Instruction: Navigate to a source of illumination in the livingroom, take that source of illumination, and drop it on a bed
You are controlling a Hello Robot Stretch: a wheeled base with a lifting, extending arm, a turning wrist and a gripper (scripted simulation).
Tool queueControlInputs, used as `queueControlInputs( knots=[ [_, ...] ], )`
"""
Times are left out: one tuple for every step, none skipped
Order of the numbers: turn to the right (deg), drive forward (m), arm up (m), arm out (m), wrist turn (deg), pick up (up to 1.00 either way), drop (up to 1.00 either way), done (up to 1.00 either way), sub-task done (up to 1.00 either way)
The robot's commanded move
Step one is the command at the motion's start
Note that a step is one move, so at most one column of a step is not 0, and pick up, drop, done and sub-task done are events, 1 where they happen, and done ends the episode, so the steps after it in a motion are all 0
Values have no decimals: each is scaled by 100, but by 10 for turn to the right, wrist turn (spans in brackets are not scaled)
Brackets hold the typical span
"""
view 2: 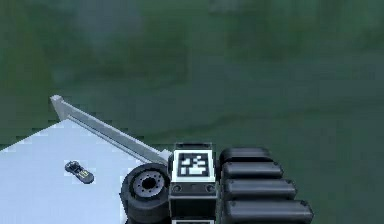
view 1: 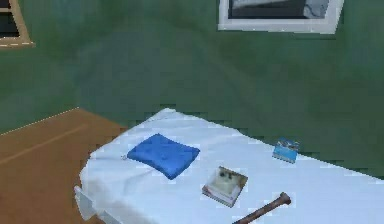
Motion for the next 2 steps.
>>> queueControlInputs(
  knots=[
    [0,5,0,0,0,0,0,0,0],
    [-300,0,0,0,0,0,0,0,0]
  ],
)
